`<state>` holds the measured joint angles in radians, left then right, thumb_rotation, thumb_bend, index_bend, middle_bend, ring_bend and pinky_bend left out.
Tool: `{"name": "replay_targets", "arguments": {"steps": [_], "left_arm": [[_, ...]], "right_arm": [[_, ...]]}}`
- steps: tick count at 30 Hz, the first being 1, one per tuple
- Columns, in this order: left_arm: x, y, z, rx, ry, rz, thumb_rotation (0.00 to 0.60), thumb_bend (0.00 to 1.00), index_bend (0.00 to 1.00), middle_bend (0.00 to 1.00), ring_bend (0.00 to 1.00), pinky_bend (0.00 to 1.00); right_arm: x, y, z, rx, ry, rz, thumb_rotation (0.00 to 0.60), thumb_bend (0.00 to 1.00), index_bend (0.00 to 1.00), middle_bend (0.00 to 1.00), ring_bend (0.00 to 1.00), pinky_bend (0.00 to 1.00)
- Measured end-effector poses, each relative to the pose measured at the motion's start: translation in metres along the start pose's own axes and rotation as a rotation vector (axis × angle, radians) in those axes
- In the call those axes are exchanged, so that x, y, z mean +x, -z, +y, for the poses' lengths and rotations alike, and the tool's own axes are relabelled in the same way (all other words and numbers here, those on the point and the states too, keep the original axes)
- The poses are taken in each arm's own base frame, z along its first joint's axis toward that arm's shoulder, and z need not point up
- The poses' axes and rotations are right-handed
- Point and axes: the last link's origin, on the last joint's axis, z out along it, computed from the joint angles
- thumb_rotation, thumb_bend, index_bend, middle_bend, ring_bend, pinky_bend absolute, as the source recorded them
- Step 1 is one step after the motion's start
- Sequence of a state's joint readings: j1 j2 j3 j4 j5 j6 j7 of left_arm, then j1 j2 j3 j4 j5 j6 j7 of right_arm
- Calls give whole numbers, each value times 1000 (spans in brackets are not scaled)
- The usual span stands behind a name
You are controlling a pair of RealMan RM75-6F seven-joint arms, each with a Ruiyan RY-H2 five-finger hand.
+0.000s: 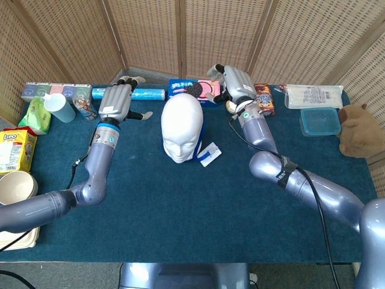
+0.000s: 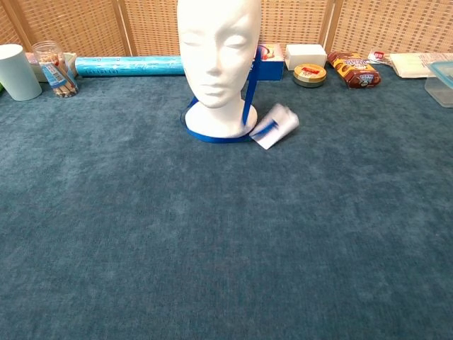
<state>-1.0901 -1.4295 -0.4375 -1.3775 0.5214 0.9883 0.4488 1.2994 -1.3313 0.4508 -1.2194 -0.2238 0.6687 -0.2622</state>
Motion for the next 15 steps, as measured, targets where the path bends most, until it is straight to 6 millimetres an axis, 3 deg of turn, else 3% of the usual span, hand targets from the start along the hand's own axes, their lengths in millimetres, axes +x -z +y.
{"name": "replay_targets", "arguments": {"steps": [9,15], "left_arm": [[4,6,-8,3,12,-1,480,108,158,195,93,215],[7,22,-28,3,14,-3,469,108,158,195,93,216]], "right_arm": [[5,5,2,24,-55,-8,540,303,242,261,245,273],[14,17,8,61,-91,39,542,298,276,295,261,272]]}}
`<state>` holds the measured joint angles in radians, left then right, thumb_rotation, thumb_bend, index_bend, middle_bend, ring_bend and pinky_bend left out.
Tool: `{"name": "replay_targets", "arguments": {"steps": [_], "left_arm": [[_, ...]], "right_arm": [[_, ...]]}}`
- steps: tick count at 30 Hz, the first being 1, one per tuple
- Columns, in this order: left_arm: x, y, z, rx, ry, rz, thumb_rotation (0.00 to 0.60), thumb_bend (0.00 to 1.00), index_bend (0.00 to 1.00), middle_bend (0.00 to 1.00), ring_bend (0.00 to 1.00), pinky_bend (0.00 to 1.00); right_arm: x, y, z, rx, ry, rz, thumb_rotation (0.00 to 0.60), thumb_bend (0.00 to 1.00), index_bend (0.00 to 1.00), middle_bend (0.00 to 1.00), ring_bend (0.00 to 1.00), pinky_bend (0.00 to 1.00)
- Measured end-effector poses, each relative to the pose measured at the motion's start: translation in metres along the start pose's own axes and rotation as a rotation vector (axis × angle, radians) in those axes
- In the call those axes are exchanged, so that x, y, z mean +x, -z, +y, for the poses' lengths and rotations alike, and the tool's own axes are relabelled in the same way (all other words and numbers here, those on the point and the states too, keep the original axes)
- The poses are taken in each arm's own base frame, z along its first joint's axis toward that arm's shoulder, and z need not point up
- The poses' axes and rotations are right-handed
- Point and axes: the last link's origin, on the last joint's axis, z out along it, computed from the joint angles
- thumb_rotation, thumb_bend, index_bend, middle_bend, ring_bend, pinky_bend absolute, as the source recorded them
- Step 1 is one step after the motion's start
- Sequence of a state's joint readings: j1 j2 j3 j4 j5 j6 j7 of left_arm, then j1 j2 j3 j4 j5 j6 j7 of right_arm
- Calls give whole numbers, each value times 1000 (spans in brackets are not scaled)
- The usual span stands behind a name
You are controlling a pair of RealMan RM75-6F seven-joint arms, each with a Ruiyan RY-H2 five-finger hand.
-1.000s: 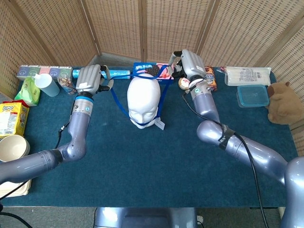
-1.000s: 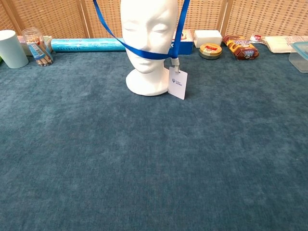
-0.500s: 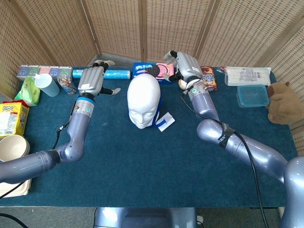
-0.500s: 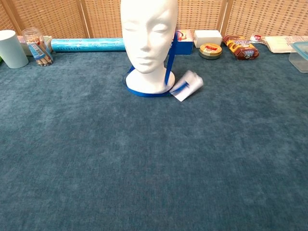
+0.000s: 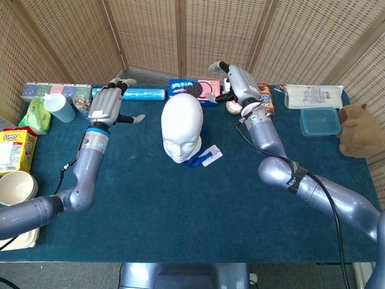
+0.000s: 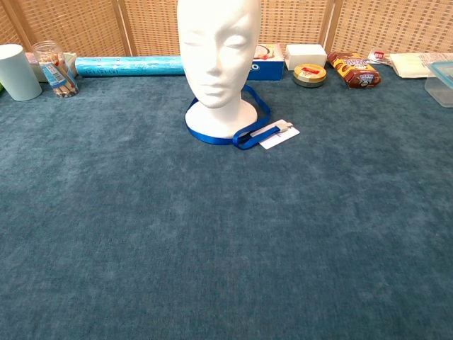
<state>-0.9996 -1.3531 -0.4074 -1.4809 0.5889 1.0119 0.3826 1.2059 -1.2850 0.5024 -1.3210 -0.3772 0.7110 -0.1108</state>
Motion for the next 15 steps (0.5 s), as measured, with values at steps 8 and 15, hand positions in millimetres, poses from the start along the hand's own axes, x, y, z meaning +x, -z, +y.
{"name": "replay_targets", "arguments": {"steps": [8,15], "left_arm": [[11,48,-52,8,-5,-21,464,108,157,195,93,219],[18,99,-99,25,-19,-54,459,108,158,195,93,219]], "right_arm": [[17,41,23,72,12,102,540,298,300,314,280,277],[18,97,53,97,75,122,542,298,307,332,299,299]]}}
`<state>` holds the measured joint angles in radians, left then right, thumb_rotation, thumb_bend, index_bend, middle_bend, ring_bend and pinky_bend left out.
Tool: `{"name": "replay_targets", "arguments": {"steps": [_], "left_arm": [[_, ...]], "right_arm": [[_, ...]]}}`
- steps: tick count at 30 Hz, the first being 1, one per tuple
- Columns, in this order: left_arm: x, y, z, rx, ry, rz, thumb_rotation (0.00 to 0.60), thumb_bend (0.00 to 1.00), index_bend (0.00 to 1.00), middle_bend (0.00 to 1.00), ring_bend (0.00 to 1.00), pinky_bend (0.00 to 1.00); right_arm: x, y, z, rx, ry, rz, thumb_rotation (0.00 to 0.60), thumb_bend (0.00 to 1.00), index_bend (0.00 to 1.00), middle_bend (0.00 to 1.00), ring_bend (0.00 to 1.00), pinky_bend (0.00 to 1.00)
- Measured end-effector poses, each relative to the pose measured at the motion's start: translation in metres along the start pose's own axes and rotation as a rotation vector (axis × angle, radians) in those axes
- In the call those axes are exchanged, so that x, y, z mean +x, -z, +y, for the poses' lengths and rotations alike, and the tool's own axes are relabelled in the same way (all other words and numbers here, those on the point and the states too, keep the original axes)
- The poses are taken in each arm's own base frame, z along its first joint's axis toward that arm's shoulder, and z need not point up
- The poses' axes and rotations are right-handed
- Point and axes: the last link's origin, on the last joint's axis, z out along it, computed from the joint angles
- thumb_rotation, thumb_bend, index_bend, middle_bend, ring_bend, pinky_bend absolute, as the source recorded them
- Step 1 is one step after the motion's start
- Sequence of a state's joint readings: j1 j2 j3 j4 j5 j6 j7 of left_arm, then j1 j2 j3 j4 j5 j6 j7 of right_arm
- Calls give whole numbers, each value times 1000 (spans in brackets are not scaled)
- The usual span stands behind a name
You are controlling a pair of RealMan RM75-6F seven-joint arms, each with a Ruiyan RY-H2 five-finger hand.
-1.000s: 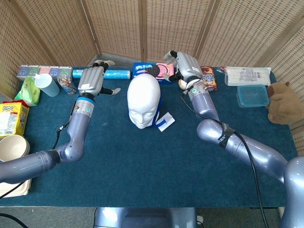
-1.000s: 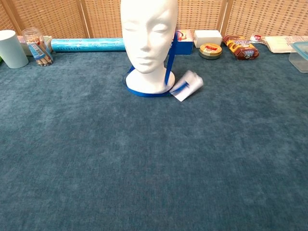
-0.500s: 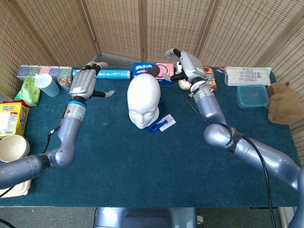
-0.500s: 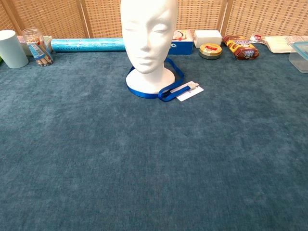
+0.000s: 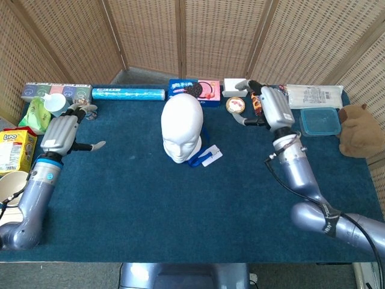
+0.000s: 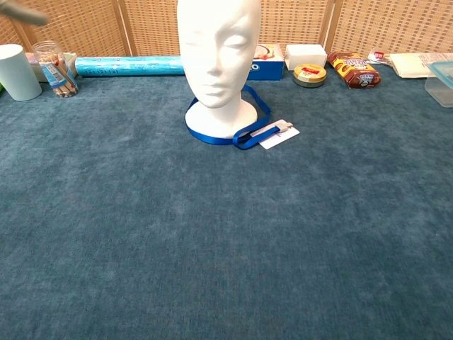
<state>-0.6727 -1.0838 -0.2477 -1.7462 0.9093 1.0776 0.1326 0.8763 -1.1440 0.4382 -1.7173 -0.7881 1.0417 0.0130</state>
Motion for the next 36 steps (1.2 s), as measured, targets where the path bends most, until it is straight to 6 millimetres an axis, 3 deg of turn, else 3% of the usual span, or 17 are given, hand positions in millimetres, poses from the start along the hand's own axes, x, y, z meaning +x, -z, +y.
{"name": "replay_targets", "arguments": {"steps": [9,16,22,30,36], "left_arm": [[-10,77,-57,48,-24,-28,459,108,183,194,93,220],[-15,136,-88,94,-25,3,458,109,234,195,111,223],[-16,177,-101,115,-46,68,458,131,329,249,199,258],[-28,225,-104,174,-134,93,470,176,405,325,268,297],[-37,248,-96,180,-177,36,472,182,415,343,272,307]], "right_arm": [[-1,90,35,-26,126,-14,544,300,334,359,323,310],[0,159,61,-81,278,-17,546,316,350,383,354,325],[6,210,79,-149,409,21,540,337,367,414,379,339],[10,253,93,-222,588,82,538,354,385,423,390,343],[3,288,109,-304,637,65,542,356,400,430,393,343]]}}
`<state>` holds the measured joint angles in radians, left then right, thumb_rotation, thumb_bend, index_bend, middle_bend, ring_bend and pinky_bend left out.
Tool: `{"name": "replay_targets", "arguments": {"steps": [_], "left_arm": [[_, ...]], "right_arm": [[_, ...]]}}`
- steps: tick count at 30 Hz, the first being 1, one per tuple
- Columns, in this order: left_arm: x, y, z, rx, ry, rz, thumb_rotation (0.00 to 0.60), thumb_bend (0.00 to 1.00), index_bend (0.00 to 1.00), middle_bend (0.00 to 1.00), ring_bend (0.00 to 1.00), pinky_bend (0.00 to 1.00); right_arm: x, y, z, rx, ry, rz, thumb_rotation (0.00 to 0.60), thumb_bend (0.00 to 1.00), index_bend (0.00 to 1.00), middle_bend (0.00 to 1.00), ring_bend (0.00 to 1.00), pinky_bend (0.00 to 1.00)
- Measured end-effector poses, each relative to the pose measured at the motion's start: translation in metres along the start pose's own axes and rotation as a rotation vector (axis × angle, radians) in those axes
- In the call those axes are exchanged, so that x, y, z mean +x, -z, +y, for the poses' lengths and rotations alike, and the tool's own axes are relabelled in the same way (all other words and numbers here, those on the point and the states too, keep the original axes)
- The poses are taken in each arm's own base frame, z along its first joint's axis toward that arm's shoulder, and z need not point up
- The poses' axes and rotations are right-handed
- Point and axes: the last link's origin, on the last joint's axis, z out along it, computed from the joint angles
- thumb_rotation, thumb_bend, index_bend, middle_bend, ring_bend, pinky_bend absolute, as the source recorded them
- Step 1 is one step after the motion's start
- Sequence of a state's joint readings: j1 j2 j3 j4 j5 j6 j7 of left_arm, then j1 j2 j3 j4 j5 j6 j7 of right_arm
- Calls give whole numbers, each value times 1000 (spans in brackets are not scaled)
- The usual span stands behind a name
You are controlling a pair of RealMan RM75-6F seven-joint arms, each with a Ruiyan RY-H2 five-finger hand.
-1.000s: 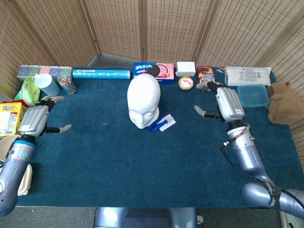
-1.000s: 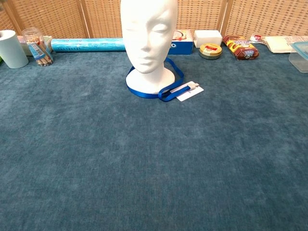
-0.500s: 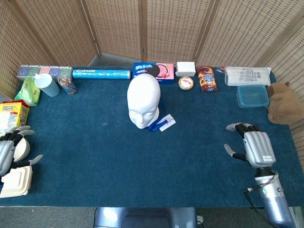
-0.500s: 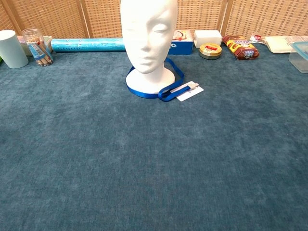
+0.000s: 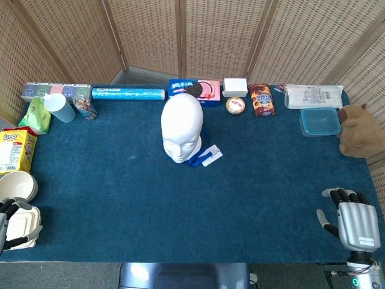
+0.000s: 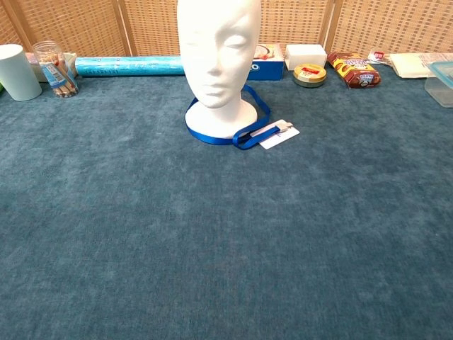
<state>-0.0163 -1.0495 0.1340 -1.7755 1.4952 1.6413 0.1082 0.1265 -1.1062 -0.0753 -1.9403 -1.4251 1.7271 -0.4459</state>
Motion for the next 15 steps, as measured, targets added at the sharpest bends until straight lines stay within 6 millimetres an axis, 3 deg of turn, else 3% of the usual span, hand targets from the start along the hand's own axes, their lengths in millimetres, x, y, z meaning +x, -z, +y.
{"name": "replay_targets", "arguments": {"steps": [4,15], "left_arm": [[-2,10,5,-4,-11,-12,476,182,415,346,273,307],[7,9,17,-26,-1,39,474,183,415,346,272,307]], "right_arm": [[-6,9,7,-20,-4,-13,543,355,402,433,394,343],[-7,12,18,-31,-35,-6,542,355,405,435,394,343]]}}
